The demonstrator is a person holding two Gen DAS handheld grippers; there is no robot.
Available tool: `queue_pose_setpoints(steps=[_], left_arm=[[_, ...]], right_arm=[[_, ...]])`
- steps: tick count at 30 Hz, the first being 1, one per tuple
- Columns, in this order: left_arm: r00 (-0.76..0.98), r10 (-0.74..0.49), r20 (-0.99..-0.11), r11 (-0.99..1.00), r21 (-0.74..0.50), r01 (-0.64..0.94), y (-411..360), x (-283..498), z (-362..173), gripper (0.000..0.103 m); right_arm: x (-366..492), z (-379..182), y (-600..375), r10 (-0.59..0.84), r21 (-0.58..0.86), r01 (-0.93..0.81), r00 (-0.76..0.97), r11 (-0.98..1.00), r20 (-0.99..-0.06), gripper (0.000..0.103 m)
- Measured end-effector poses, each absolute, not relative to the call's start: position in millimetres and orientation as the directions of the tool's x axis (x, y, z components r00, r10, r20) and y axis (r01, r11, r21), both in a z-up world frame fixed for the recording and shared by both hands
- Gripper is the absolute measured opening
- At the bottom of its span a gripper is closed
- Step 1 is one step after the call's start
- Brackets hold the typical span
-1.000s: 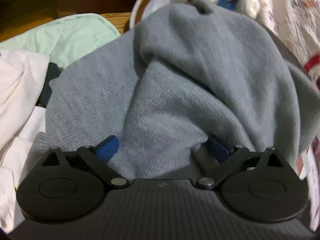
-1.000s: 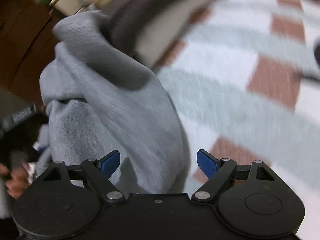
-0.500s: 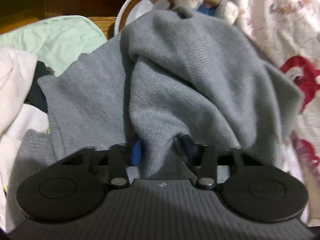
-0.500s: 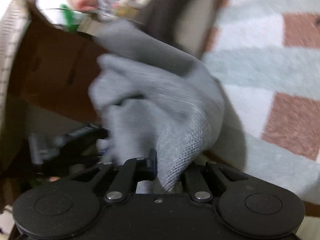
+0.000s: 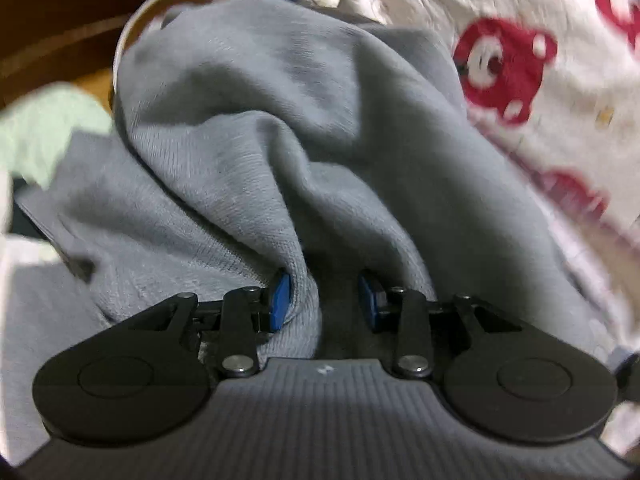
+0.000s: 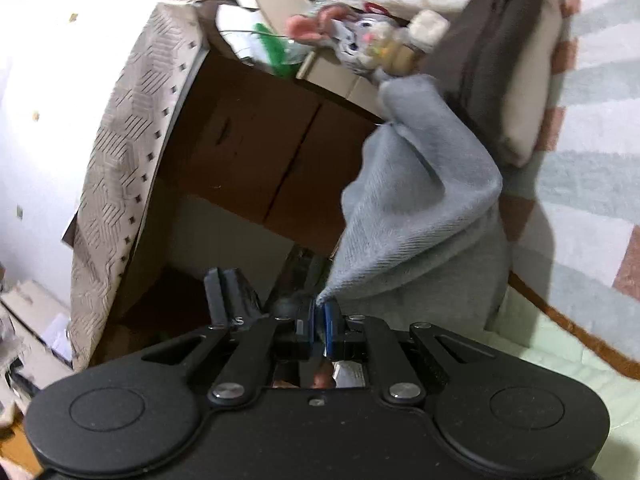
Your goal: Fold clothes
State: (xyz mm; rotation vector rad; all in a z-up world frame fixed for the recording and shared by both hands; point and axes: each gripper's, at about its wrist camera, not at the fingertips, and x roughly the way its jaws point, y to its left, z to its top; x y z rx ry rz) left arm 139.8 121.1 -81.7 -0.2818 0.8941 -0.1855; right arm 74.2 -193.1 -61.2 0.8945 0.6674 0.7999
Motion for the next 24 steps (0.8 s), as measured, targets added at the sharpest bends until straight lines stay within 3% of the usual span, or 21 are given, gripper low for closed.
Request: queue_pose_setpoints(steps=[3,7,8,11,14,15,17,18,20,22,23,24], left_arm=[[0.637,-0.176,-0.751,0.974,-0.227,0.002,114.2,140.2,-76.8,0.036],[0.686,-0.062,-0.725,0.983,-0.164,-0.085,124.6,139.2,-70.5,0.057],[0.686,-0.068,-0.724,0.979,-0.181,-0.095,128.3,141.7,-70.9,0.066],[0.643,-0.086,-0.761,0.970,-0.210,-0.119,133.6,151.8,-82.4,0.076],[0.574,-0.092,-0.814,0.968,-0.208,-0.140,133.5,162.0,-99.8,0.090],[0.549,-0.096,-0.831,0.967,-0.207,-0.145,132.0,165.8,-106.1,0.090],[0.540,-0.113,-0.834,0.967,-0.218,-0.134,130.5,172.4,-112.6,0.087],[0.542,-0.123,-0.831,0.966,-0.225,-0.125,130.0,175.5,-114.9,0.079],[0.556,-0.207,-0.805,0.942,-0.317,-0.108,135.1,173.6,-114.5,0.043],[0.571,-0.307,-0.761,0.898,-0.430,-0.089,142.0,169.3,-112.5,0.024],[0.577,-0.355,-0.735,0.872,-0.484,-0.079,145.5,167.2,-111.5,0.019],[0.584,-0.402,-0.706,0.842,-0.536,-0.069,149.0,165.0,-110.4,0.017]], right_arm=[[71.0,-54.3,-200.4,0.801,0.834,-0.335,0.566,0.438,-0.193,0.003],[73.1,-59.9,-207.4,0.645,0.689,-0.248,0.648,0.681,-0.405,0.012],[72.5,-65.8,-206.8,0.615,0.660,-0.228,0.653,0.716,-0.441,0.022],[70.6,-83.8,-205.1,0.515,0.563,-0.169,0.665,0.809,-0.541,0.070],[76.1,-112.1,-212.6,0.519,0.628,-0.068,0.636,0.775,-0.572,0.074],[79.2,-122.5,-215.4,0.528,0.662,-0.016,0.618,0.749,-0.582,0.075],[85.5,-143.4,-219.9,0.556,0.727,0.080,0.588,0.682,-0.587,0.075],[88.6,-153.8,-220.5,0.580,0.763,0.114,0.581,0.636,-0.571,0.075],[92.9,-154.2,-217.3,0.647,0.825,0.094,0.574,0.557,-0.502,0.075],[96.6,-148.6,-212.7,0.713,0.878,0.047,0.564,0.476,-0.416,0.027],[98.5,-145.7,-210.4,0.742,0.901,0.025,0.558,0.433,-0.372,0.012],[100.4,-142.9,-208.2,0.769,0.921,0.002,0.550,0.389,-0.326,0.011]])
